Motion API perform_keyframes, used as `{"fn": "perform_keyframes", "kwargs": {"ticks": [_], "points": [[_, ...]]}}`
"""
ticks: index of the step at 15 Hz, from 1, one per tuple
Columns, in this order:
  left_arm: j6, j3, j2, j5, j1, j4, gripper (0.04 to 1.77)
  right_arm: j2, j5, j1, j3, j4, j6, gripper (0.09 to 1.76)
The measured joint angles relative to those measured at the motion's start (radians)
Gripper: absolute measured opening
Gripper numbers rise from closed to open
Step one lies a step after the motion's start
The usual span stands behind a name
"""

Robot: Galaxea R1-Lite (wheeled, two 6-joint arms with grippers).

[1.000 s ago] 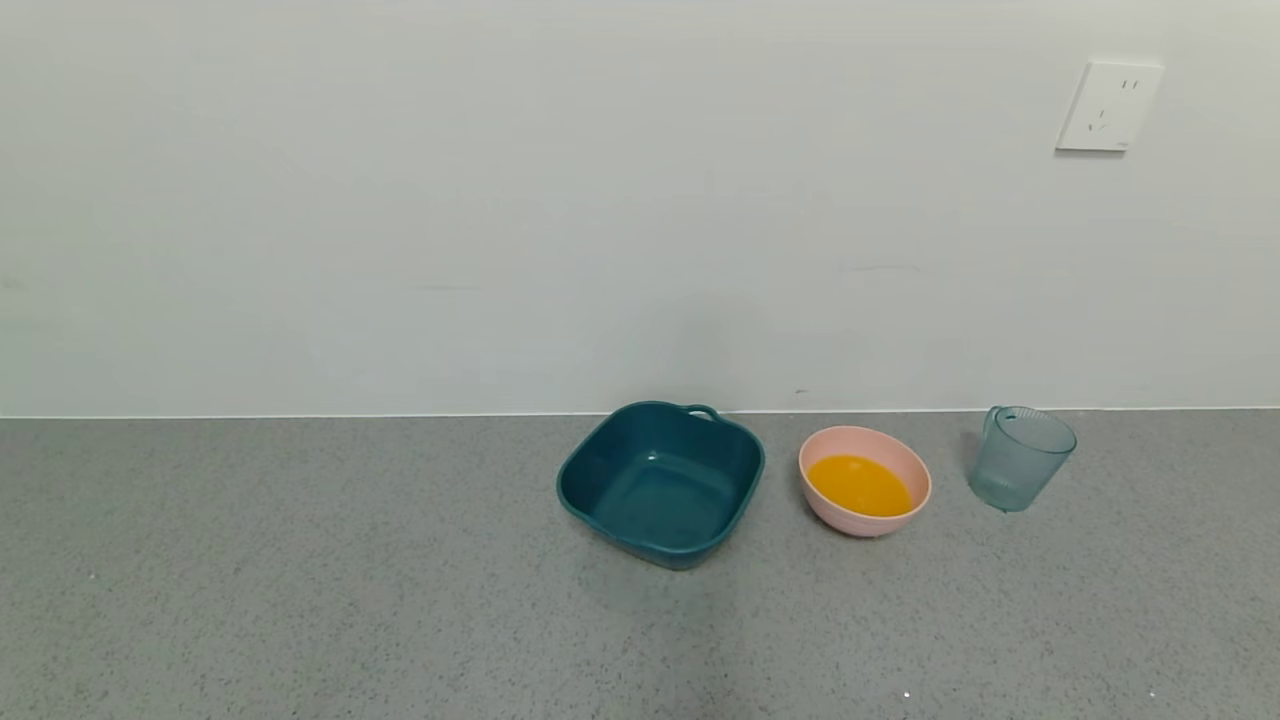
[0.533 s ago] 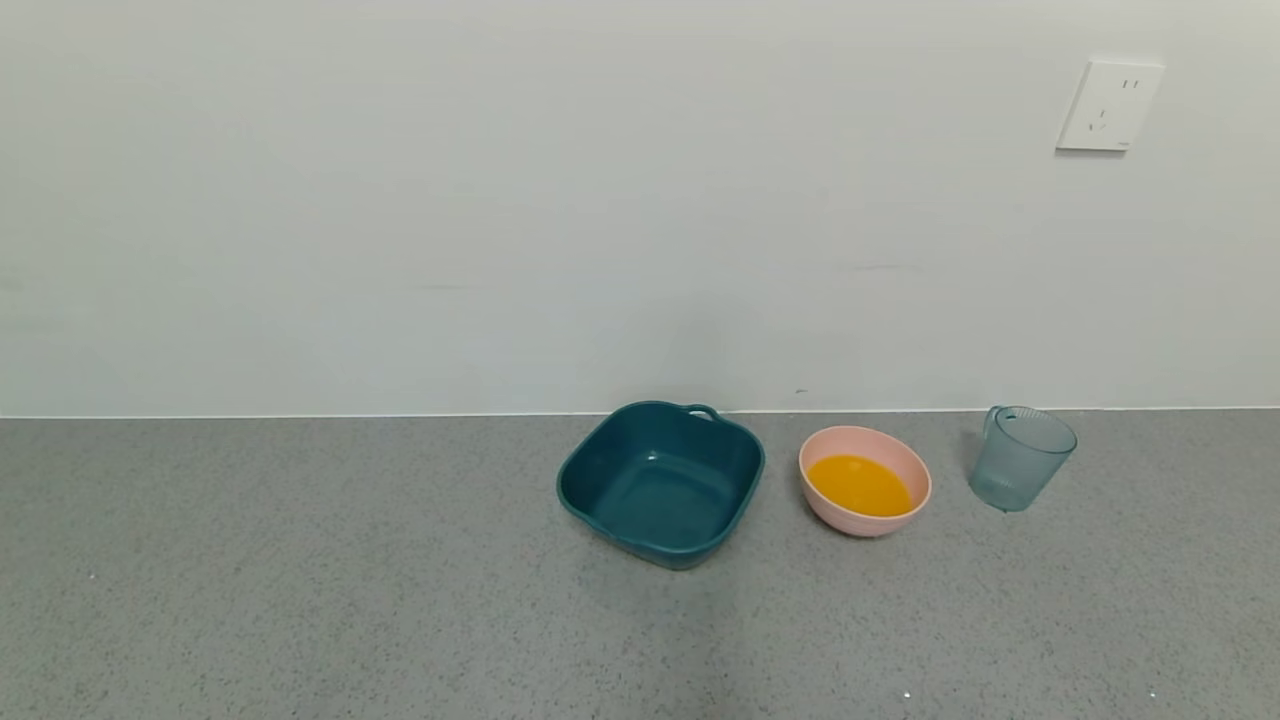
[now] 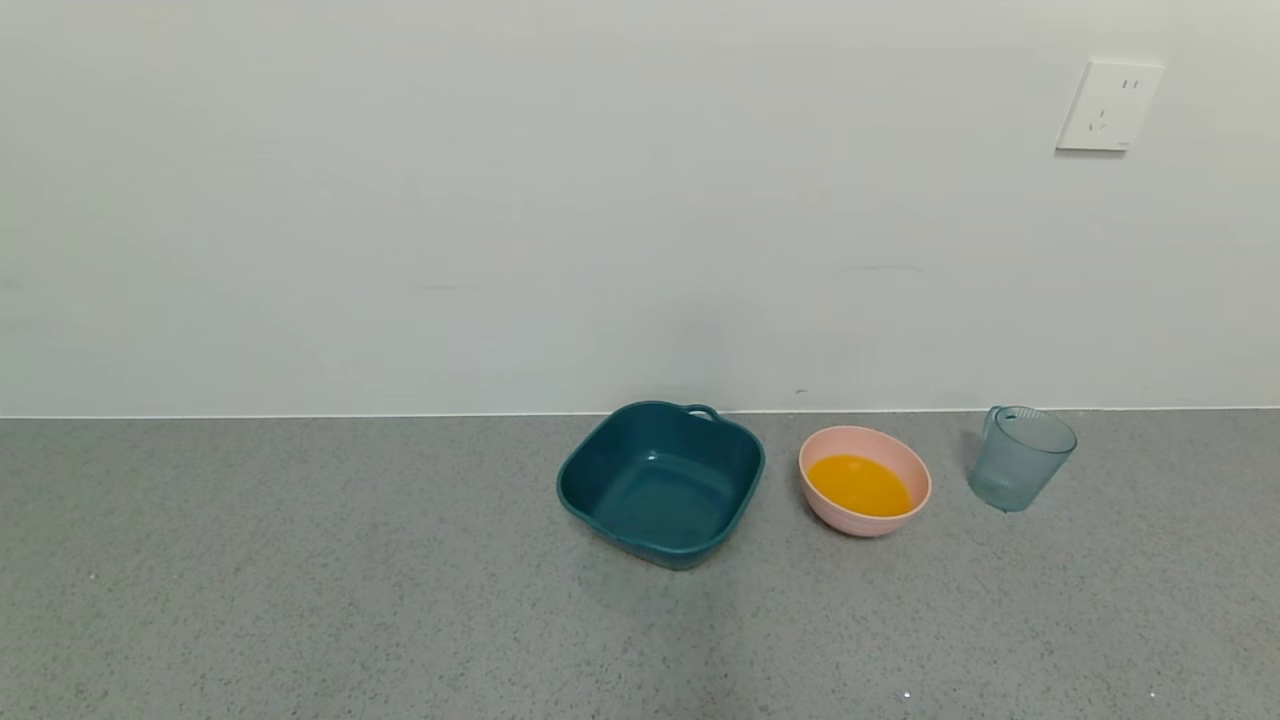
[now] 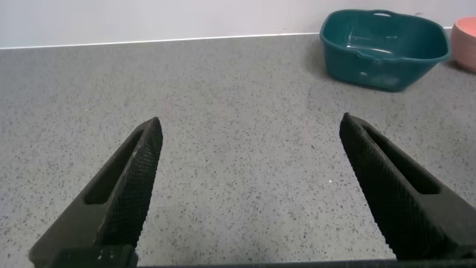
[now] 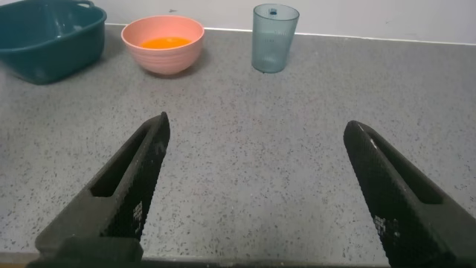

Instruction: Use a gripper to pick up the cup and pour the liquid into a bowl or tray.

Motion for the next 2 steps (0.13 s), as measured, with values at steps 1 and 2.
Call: {"fn": "perform_keyframes", "kwargs": {"ticks": [1,2], "points": [[0.0,0.0,0.0,0.0,0.0,0.0,1.72,0.0,0.0,0.0,0.0,0.0,-0.002,1.7],[0.0,0.0,0.0,0.0,0.0,0.0,1.72,0.0,0.001,0.0,0.0,0.001,-0.008,1.7]]}}
